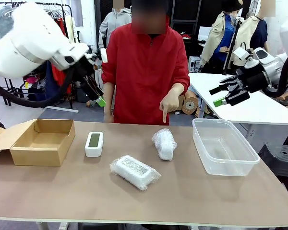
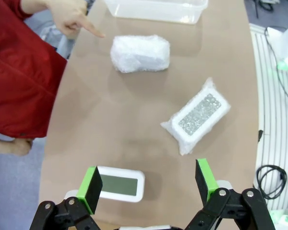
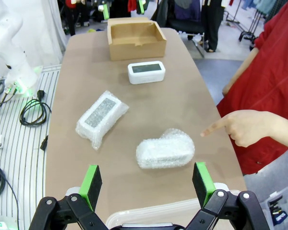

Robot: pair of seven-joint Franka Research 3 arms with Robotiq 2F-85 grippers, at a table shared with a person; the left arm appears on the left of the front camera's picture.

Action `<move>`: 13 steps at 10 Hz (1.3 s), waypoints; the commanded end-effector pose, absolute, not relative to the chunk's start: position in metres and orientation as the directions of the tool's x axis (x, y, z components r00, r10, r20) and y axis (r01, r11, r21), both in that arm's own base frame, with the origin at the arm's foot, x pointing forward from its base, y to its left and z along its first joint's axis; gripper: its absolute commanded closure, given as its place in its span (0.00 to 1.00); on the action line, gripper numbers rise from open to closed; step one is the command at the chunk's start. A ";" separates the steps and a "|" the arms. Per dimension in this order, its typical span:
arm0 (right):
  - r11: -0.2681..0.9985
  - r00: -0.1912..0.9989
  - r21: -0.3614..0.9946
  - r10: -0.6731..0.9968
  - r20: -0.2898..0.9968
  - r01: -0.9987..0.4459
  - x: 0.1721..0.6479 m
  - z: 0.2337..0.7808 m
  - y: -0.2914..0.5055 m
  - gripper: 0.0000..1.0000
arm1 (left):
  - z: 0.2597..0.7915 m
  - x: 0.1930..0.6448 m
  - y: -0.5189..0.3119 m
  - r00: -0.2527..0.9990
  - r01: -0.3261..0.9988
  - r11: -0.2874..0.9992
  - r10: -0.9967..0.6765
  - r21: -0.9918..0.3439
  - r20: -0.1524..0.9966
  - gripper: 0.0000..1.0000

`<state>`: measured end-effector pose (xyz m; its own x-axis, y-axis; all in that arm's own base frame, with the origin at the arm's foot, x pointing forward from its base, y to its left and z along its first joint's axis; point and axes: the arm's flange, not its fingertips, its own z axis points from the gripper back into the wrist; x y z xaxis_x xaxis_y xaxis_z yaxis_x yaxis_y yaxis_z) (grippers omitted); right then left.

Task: Separate and place wrapped and unwrapped clocks.
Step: Pick up the Digital clock indicated by the person.

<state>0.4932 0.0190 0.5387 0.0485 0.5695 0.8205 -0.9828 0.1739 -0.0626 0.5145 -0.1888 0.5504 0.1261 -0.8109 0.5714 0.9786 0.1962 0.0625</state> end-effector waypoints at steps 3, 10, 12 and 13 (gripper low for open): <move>0.172 0.048 -0.063 0.570 0.820 -0.983 0.492 0.539 0.019 0.00 | 0.550 0.515 -0.189 0.126 0.979 0.196 -0.811 0.062 0.571 0.00; 0.172 0.048 -0.063 0.570 0.820 -0.983 0.492 0.539 0.019 0.00 | 0.549 0.515 -0.220 0.244 0.956 0.294 -0.817 0.013 0.523 0.00; 0.172 0.048 -0.063 0.570 0.820 -0.983 0.492 0.539 0.019 0.00 | 0.547 0.510 -0.256 0.316 0.932 0.362 -0.806 -0.004 0.500 0.00; 0.172 0.048 -0.063 0.570 0.820 -0.983 0.492 0.539 0.019 0.00 | 0.546 0.510 -0.270 0.345 0.920 0.391 -0.810 -0.001 0.474 0.00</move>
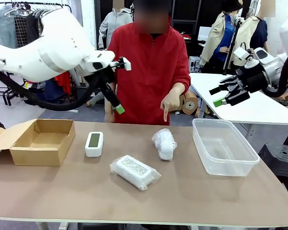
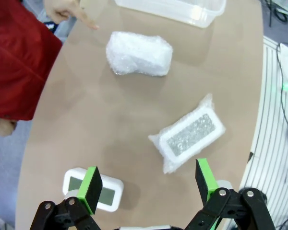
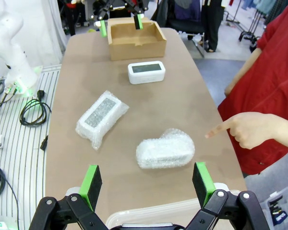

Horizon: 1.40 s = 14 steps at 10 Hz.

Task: Separate and place wrapped and unwrapped clocks.
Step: Pick up the Digital clock indicated by the person.

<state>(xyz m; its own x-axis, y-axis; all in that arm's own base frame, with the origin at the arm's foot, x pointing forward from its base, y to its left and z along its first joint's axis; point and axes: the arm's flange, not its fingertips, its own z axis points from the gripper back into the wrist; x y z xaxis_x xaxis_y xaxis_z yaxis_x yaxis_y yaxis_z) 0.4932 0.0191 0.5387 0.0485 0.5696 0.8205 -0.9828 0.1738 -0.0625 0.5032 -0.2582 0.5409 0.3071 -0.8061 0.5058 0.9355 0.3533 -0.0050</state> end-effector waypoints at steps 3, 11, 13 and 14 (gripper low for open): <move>0.172 0.048 -0.063 0.570 0.820 -0.983 0.492 0.539 0.019 0.00 | 0.536 0.514 -0.313 0.492 0.841 0.541 -0.760 -0.007 0.425 0.00; 0.172 0.048 -0.063 0.570 0.820 -0.983 0.492 0.539 0.019 0.00 | 0.469 0.562 -0.395 0.721 0.582 0.813 -0.509 -0.011 0.471 0.00; 0.172 0.048 -0.063 0.570 0.820 -0.983 0.492 0.539 0.019 0.00 | 0.474 0.559 -0.381 0.610 0.744 0.646 -0.557 -0.167 0.564 0.00; 0.172 0.048 -0.063 0.570 0.820 -0.983 0.492 0.539 0.019 0.00 | 0.463 0.560 -0.392 0.709 0.602 0.798 -0.513 -0.036 0.483 0.00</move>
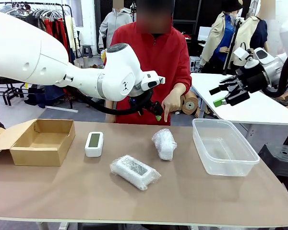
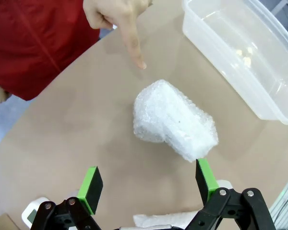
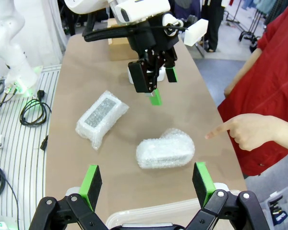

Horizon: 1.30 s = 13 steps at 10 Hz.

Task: Separate and place wrapped and unwrapped clocks.
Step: Pick up the Digital clock indicated by the person.

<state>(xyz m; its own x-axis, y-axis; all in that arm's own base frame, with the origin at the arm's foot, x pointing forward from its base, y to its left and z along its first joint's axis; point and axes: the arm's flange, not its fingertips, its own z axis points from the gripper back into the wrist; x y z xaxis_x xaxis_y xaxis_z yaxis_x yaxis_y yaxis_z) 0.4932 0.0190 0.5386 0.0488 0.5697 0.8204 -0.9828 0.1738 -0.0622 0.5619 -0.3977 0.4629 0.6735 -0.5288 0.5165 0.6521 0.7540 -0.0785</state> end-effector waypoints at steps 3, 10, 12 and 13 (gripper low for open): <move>0.172 0.048 -0.063 0.570 0.820 -0.983 0.492 0.539 0.019 0.00 | 0.463 0.560 -0.392 0.709 0.602 0.798 -0.513 -0.036 0.483 0.00; 0.172 0.048 -0.063 0.570 0.820 -0.983 0.492 0.539 0.019 0.00 | 0.450 0.579 -0.457 0.870 0.321 0.946 -0.272 -0.053 0.411 0.00; 0.172 0.048 -0.063 0.570 0.820 -0.983 0.492 0.539 0.019 0.00 | 0.436 0.588 -0.478 0.922 0.181 0.982 -0.150 -0.054 0.357 0.00; 0.172 0.048 -0.063 0.570 0.820 -0.983 0.492 0.539 0.019 0.00 | 0.429 0.591 -0.491 0.941 0.128 0.990 -0.103 -0.055 0.323 0.00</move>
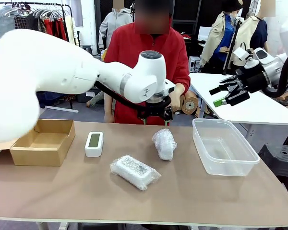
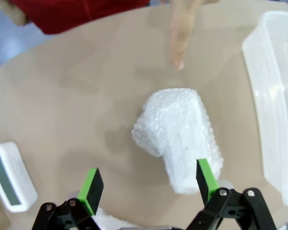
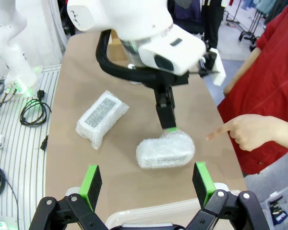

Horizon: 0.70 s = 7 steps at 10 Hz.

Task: Separate and place wrapped and unwrapped clocks.
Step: Pick up the Digital clock indicated by the person.

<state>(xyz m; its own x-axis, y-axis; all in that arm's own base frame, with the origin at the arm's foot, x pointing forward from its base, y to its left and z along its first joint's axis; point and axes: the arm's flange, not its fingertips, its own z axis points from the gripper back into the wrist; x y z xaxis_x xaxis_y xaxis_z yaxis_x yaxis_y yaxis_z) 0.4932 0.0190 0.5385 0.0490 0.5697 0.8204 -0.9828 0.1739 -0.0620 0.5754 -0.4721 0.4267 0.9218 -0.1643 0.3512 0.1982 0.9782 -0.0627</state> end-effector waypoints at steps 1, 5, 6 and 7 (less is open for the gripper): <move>0.172 0.048 -0.063 0.570 0.820 -0.983 0.492 0.539 0.019 0.00 | 0.421 0.592 -0.505 0.940 0.149 0.986 -0.116 -0.080 0.321 0.00; 0.172 0.048 -0.063 0.570 0.820 -0.983 0.492 0.539 0.019 0.00 | 0.395 0.599 -0.528 0.951 0.139 0.986 -0.107 -0.093 0.290 0.00; 0.172 0.048 -0.063 0.570 0.820 -0.983 0.492 0.539 0.019 0.00 | 0.387 0.599 -0.531 0.956 0.134 0.987 -0.105 -0.090 0.276 0.00; 0.172 0.048 -0.063 0.570 0.820 -0.983 0.492 0.539 0.019 0.00 | 0.380 0.599 -0.532 0.960 0.136 0.986 -0.108 -0.093 0.258 0.00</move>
<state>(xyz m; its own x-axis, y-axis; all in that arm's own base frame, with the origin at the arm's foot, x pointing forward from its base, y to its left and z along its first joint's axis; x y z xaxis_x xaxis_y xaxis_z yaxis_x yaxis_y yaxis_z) 0.4932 0.0188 0.5385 0.0492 0.5697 0.8204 -0.9828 0.1741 -0.0620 0.5911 -0.5228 0.3762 0.9488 -0.1279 0.2888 0.1583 0.9838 -0.0844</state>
